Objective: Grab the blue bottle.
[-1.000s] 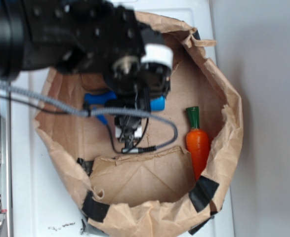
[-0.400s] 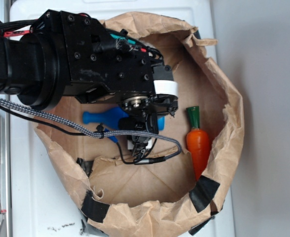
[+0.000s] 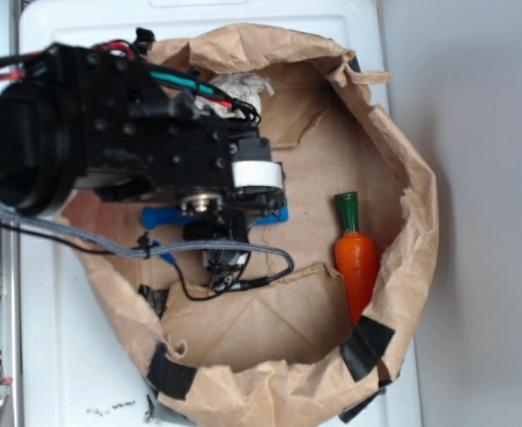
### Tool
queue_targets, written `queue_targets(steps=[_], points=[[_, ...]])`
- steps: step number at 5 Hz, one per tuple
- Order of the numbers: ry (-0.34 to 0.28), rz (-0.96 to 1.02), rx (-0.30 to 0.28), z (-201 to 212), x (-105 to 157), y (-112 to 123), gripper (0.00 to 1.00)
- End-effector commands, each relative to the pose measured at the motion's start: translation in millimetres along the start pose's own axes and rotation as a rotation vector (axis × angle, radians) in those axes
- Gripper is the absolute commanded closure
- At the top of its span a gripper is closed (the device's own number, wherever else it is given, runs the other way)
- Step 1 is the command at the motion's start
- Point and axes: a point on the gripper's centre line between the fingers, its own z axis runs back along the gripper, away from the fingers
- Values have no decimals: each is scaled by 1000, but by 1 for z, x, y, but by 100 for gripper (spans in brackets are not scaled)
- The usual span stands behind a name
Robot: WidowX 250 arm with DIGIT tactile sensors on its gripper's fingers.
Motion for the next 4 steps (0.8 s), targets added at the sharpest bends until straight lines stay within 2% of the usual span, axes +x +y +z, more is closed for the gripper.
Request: queue_targets(steps=[1, 3, 4], points=[[-43, 12, -62, 37, 30, 7, 100], [-15, 66, -179, 87, 37, 17, 100], [-16, 106, -164, 111, 39, 9, 100]])
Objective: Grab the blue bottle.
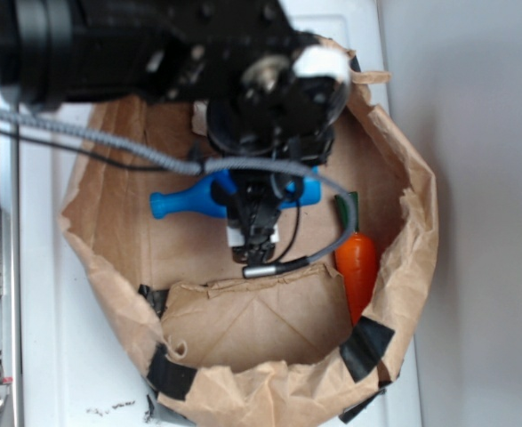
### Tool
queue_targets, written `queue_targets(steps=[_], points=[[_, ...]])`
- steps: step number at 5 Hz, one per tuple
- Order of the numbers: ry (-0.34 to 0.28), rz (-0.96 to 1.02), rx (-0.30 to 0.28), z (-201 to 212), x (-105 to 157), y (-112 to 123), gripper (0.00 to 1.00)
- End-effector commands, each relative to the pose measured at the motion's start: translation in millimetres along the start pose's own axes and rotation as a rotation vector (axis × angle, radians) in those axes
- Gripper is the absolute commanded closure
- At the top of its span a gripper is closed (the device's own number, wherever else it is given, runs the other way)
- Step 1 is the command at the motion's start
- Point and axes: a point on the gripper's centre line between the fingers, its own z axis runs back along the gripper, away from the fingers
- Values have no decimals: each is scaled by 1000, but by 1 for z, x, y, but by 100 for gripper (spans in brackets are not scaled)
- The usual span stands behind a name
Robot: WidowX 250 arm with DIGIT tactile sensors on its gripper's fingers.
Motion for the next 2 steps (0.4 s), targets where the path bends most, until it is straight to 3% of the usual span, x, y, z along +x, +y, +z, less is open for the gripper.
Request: queue_targets(steps=[1, 2], points=[[-69, 25, 63, 44, -1, -31, 100], [-80, 27, 85, 45, -3, -46, 100]])
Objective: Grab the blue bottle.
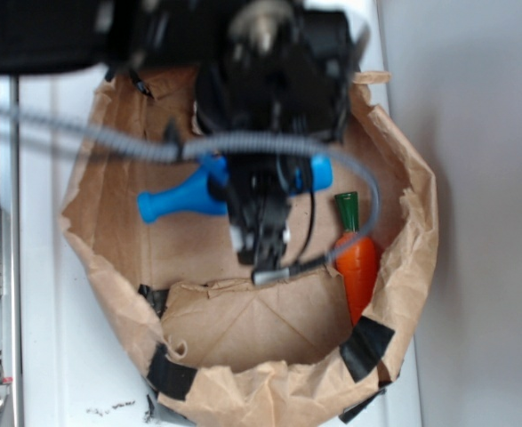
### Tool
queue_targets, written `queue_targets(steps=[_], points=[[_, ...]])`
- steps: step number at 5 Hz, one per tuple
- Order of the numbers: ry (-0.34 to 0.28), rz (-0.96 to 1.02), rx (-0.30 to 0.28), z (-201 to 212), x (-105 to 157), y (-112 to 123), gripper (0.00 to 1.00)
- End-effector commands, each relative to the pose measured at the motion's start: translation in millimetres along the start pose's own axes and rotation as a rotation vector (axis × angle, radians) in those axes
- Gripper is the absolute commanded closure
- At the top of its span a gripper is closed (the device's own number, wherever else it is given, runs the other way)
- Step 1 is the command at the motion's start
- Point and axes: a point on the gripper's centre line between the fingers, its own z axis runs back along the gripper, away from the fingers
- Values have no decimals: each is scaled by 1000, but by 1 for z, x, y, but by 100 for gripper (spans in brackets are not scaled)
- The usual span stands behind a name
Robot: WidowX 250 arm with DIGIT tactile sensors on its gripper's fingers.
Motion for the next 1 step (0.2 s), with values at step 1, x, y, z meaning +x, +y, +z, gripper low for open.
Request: queue_targets(steps=[1], points=[[-94, -18, 111, 10, 4, -24, 100]])
